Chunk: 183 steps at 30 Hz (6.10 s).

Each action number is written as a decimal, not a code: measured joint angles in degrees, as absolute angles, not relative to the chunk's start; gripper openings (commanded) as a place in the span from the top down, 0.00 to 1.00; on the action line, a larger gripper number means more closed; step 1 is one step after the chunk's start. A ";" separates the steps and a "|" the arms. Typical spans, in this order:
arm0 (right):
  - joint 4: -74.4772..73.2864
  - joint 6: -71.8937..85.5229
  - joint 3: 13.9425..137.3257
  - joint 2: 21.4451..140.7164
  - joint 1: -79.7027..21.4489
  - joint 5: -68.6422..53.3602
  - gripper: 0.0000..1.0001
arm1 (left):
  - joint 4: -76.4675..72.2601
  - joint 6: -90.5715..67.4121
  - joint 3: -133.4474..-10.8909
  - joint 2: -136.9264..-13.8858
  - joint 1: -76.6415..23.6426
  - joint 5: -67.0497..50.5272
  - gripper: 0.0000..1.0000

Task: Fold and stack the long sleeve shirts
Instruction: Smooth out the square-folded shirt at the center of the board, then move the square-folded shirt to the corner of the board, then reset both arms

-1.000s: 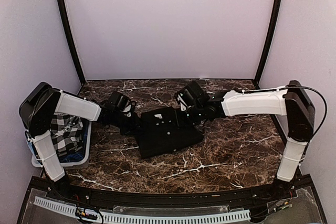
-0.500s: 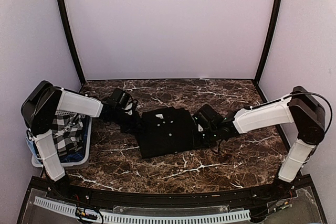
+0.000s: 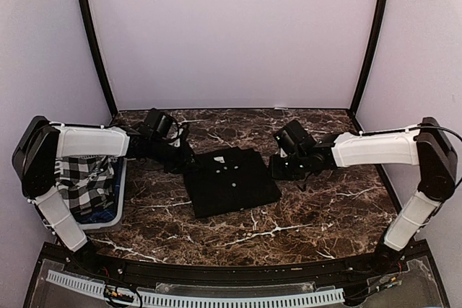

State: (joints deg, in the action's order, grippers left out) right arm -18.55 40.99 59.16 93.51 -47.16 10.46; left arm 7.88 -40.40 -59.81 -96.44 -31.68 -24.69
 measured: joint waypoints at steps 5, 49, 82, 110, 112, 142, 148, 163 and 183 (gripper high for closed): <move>-17.72 36.82 64.01 100.25 -42.96 8.67 0.57 | 7.70 -39.59 -56.90 -95.55 -36.77 -27.20 0.81; -27.03 24.56 85.19 117.91 -33.87 14.74 1.00 | 24.93 -35.86 -58.92 -83.59 -34.61 -11.94 0.79; -29.95 3.03 106.30 128.05 -4.21 23.44 1.00 | 25.41 -34.76 -61.36 -87.50 -34.61 -13.72 0.80; -31.11 4.89 102.59 118.65 -4.32 23.24 0.13 | 25.04 -34.79 -67.85 -89.69 -34.61 -13.23 0.73; -30.70 5.26 100.29 115.11 -5.45 23.20 0.10 | 24.97 -34.54 -68.66 -89.69 -34.61 -12.78 0.72; -13.08 22.41 63.00 76.29 -32.42 9.02 0.01 | 13.23 -25.39 -67.72 -78.43 -34.22 -7.79 0.42; -10.48 23.94 59.90 70.96 -32.64 7.14 0.01 | 10.13 -23.46 -64.34 -74.59 -34.22 -6.70 0.41; -9.30 23.22 57.84 66.08 -32.64 9.17 0.01 | 5.23 -20.21 -59.70 -72.10 -34.22 -5.04 0.38; -13.54 23.22 57.06 62.52 -32.64 13.56 0.01 | 1.74 -19.92 -57.58 -71.44 -34.22 -5.48 0.37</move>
